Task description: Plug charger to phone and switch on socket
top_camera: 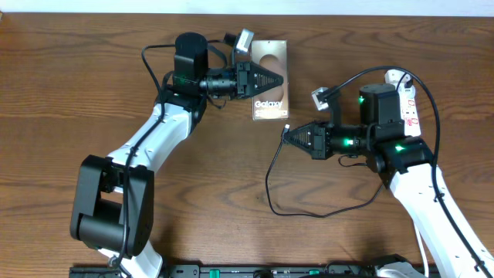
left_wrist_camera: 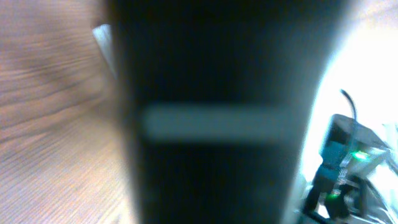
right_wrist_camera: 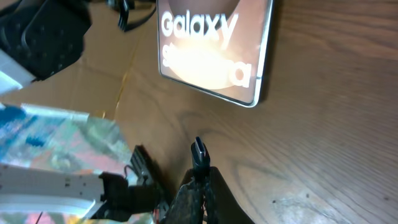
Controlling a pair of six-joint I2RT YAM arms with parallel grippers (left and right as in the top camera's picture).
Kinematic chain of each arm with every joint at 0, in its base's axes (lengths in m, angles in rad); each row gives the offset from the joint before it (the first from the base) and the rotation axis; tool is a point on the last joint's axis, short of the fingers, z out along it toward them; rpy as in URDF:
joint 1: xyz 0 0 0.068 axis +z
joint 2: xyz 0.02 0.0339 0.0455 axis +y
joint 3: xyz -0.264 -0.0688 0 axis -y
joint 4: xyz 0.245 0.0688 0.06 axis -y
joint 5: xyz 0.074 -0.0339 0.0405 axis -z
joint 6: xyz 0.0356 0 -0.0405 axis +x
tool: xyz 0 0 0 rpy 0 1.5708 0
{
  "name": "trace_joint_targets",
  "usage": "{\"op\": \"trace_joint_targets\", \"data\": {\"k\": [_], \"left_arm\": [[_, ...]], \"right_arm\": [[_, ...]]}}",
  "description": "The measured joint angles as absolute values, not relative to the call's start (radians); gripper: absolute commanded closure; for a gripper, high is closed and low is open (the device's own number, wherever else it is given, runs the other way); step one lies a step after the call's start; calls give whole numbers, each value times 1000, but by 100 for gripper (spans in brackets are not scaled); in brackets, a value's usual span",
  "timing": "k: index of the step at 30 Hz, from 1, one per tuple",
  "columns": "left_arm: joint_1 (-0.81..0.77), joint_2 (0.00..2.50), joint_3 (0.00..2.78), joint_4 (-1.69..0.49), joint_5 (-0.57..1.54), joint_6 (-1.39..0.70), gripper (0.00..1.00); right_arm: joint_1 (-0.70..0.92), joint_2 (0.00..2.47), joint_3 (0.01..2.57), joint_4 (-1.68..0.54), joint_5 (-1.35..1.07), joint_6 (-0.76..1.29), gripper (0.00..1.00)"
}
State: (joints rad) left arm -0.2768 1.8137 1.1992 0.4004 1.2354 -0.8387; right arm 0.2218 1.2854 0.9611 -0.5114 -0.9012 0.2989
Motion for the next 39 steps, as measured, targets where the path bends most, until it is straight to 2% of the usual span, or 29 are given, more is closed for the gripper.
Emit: {"op": "trace_joint_targets", "data": {"k": [6,12,20,21,22,23,26,33,39], "left_arm": [[-218,1814,1199,176,1126,-724,93],[-176,1814,1199,110,1071,-661,93],[-174,1814,1199,35,1034,-623,93],[-174,1814,1199,30,1032,-620,93],[-174,1814,1199,30,1030,-616,93],[-174,1814,1199,30,1026,-611,93],[-174,1814,1199,28,1008,-601,93],[-171,1814,1199,-46,944,-597,93],[-170,1814,1199,-111,915,-581,93]], "right_arm": [[165,1285,972,-749,-709,267,99],[161,1329,977,-977,-318,261,99],[161,1542,977,-946,-6,327,99],[160,1559,977,-925,0,332,96],[160,1580,979,-904,0,338,87],[160,1610,989,-889,-15,353,70],[162,1666,1030,-884,-57,360,49],[263,1834,1190,-734,-98,422,44],[393,1949,1219,-553,-65,548,41]]}}
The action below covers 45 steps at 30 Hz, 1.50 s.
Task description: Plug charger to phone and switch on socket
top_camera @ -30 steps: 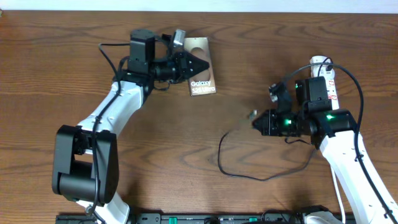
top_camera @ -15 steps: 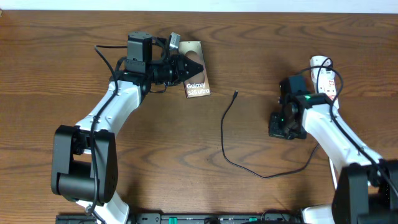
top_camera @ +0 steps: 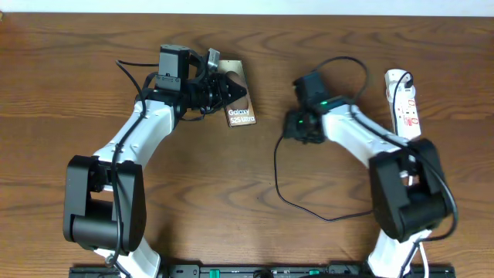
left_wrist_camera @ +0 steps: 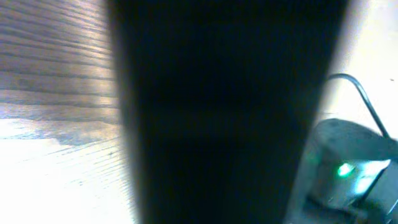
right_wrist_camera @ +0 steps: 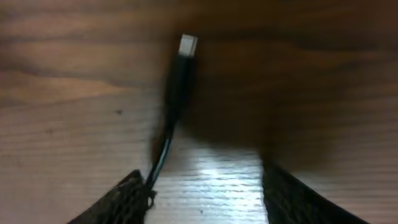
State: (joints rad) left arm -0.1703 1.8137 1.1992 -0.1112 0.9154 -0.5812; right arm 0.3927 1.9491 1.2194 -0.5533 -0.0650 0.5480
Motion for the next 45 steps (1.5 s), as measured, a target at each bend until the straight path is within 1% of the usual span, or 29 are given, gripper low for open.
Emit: {"op": "trace_joint_targets", "data": {"k": [4,7,11,13,14,16,19,29,35,39,45], "left_arm": [[-170,1814,1199,-125,910,-575,92],[-170,1814,1199,-125,910,-574,93],[-170,1814,1199,-125,910,-571,93],[-170,1814,1199,-125,910,-571,93],[-170,1814,1199,-125,910,-571,93],[-170,1814,1199,-124,910,-571,93],[-170,1814,1199,-125,910,-571,93],[-170,1814,1199,-125,910,-571,93],[-170,1814,1199,-125,910,-571,93],[-170,1814,1199,-125,910,-571,93],[-170,1814,1199,-125,910,-571,92]], "right_arm": [[429,1963,1238,-573,-22,601,38],[425,1963,1251,-706,13,609,37],[380,1963,1254,-862,49,608,36],[346,1963,1255,-899,49,606,30],[328,1963,1255,-911,47,603,30],[293,1963,1254,-915,13,598,34],[262,1964,1250,-899,-43,609,46],[258,1964,1250,-835,-32,742,71],[260,1963,1250,-832,-22,785,75],[278,1963,1249,-828,3,805,75],[303,1963,1247,-810,46,853,92]]}}
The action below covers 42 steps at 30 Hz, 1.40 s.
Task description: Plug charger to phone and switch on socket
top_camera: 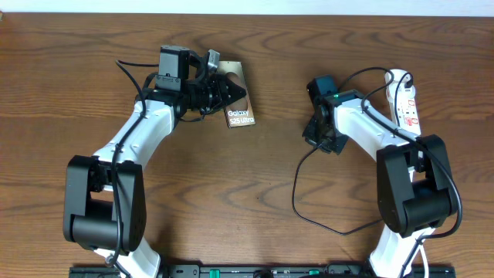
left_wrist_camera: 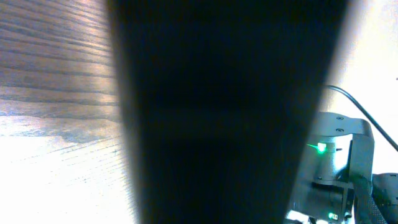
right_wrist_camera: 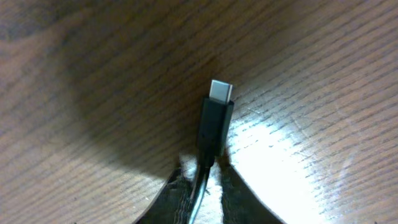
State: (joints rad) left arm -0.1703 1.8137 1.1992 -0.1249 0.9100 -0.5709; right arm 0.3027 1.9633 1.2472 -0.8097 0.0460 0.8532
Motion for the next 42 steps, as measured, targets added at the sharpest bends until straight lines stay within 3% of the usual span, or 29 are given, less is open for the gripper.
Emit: {"op": "trace_joint_targets", "data": {"k": [7,8,14,25,31,42], "left_arm": [[-170,1814,1199,-125,910,-571,93],[-170,1814,1199,-125,910,-571,93],[-170,1814,1199,-125,910,-571,93],[-165,1814,1199,-124,937,-581,93],[-106,1814,1199,-33,986,-654,93],[-86,1814,1199,237,1114,-820,93]], "right_arm": [[305,1963,1246,-793,57,868,95],[305,1963,1246,-793,57,868,99],[305,1963,1246,-792,58,873,96],[263,1962,1246,-794,-17,755,99],[217,1925,1225,-799,-156,520,99],[134,1575,1201,-880,-743,17,99]]}}
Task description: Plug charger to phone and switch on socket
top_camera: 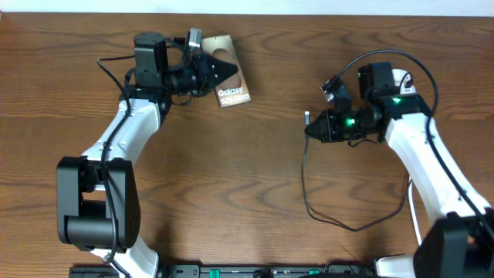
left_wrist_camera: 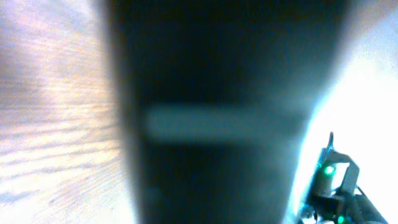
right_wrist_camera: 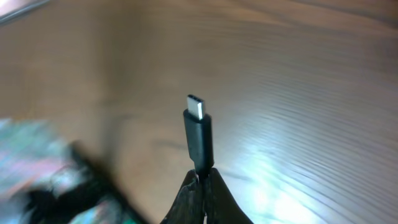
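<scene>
A phone (top_camera: 231,86) with "Galaxy S25 Ultra" on its screen is at the far left of the table. My left gripper (top_camera: 208,77) is shut on its top end. In the left wrist view the dark phone (left_wrist_camera: 224,124) fills the middle, blurred. My right gripper (top_camera: 315,127) points left, shut on the black charger cable just behind its plug (top_camera: 306,118). The right wrist view has the plug (right_wrist_camera: 198,130) standing up from the shut fingertips (right_wrist_camera: 193,186), its metal tip bare. A wide stretch of table separates plug and phone.
The black cable (top_camera: 340,220) loops down across the table under my right arm and back to the right. An end of the white socket strip (top_camera: 399,76) peeks out behind my right arm at the far right; the arm hides the rest.
My left gripper has moved the phone farther back and left. My right gripper pointed down at the table with the plug; now it points left and holds the plug above the wood.
First my left gripper held the phone mid-table, and my right held the plug just below its lower end. Then the phone was further left, and my right gripper was open over the plug lying on the table. Later it was shut on the cable again; now the plug is raised.
</scene>
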Controlling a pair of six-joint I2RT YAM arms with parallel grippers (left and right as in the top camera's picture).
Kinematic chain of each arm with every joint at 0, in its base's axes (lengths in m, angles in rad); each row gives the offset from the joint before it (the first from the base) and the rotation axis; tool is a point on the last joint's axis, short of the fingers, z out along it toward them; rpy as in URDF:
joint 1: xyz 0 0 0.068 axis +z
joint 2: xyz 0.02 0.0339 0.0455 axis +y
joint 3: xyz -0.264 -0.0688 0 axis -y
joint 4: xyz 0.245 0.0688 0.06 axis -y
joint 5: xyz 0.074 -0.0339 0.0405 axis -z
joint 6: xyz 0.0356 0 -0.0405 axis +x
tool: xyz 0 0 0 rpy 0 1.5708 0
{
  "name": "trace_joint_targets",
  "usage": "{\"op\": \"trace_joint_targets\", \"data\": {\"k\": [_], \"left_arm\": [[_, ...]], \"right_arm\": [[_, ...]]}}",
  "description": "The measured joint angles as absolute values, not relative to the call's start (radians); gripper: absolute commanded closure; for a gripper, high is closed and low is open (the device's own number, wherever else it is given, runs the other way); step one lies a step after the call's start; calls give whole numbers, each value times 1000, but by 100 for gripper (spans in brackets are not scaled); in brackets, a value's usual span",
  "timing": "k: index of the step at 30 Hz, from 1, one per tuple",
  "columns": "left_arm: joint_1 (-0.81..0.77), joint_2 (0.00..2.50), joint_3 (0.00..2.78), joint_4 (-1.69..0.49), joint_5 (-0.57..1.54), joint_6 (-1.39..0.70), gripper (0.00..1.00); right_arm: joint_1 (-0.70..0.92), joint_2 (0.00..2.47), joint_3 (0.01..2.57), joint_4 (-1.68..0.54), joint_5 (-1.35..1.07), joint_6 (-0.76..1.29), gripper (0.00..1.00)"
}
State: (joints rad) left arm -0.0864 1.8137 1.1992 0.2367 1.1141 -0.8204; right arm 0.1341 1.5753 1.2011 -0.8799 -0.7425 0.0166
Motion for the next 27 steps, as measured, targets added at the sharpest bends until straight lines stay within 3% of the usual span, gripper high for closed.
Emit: {"op": "trace_joint_targets", "data": {"k": [6,10,27], "left_arm": [[-147,1813,1200,514,1129,-968,93],[-216,1812,1200,569,1143,-1061,93],[-290,1812,1200,779,1200,-1237,93]], "right_arm": [[132,1551,1124,-839,-1083,-179,99],[130,1551,1083,-767,-1302,-264,99],[116,1551,1082,-669,-1447,-206,99]]}}
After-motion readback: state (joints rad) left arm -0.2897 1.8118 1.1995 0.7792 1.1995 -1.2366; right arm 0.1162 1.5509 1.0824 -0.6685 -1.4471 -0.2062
